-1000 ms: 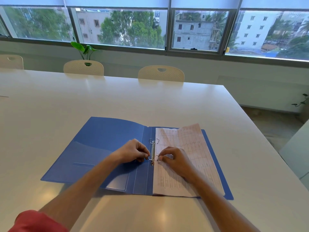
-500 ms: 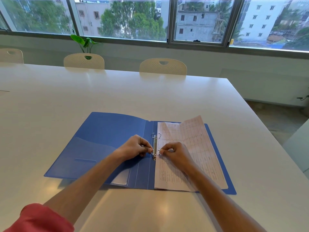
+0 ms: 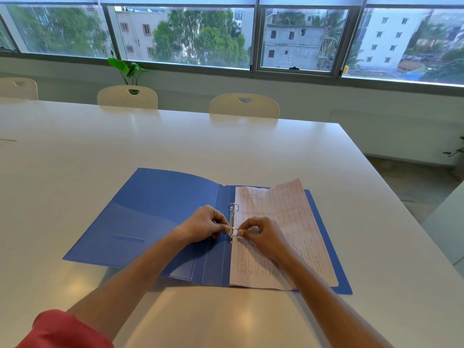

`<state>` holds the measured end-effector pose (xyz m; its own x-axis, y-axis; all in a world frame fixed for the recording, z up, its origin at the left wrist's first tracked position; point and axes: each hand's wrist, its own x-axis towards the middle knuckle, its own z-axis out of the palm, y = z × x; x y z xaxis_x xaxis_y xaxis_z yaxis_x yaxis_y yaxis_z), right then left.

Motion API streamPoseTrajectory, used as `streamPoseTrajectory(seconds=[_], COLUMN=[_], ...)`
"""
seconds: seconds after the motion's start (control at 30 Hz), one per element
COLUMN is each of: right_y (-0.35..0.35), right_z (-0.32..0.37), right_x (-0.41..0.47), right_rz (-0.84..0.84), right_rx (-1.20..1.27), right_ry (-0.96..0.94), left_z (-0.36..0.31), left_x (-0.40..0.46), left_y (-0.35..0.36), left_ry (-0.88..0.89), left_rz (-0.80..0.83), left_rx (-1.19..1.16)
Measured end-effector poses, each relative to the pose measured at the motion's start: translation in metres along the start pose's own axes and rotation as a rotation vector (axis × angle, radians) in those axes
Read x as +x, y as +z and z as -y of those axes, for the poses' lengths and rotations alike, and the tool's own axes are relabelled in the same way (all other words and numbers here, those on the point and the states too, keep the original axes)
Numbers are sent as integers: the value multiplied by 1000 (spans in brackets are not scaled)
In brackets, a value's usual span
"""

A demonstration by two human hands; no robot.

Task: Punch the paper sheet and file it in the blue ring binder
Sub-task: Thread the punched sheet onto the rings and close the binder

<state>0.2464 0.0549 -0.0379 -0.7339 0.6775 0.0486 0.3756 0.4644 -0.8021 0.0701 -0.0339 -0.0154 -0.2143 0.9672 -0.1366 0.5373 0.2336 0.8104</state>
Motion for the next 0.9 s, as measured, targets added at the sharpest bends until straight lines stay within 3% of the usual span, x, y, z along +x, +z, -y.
streamPoseTrajectory(seconds=[0.17,0.4,0.6,0.9], right_y=[-17,-73,-105,-104], right_z=[-8,-17,-32,-42], right_x=[-7,-35,-53,-61], right_rz=[-172,-501,-335,-326], right_rx=[-229,-655,-553,-338], right_ry=[6,129,438,525], left_z=[-5,-20,-43,-44], left_x=[-2,-1,-1,8], left_y=[0,12,35,68], left_ry=[31,162,292,218], left_rz=[-44,-328,-275,-94], left_rx=[21,154,136,79])
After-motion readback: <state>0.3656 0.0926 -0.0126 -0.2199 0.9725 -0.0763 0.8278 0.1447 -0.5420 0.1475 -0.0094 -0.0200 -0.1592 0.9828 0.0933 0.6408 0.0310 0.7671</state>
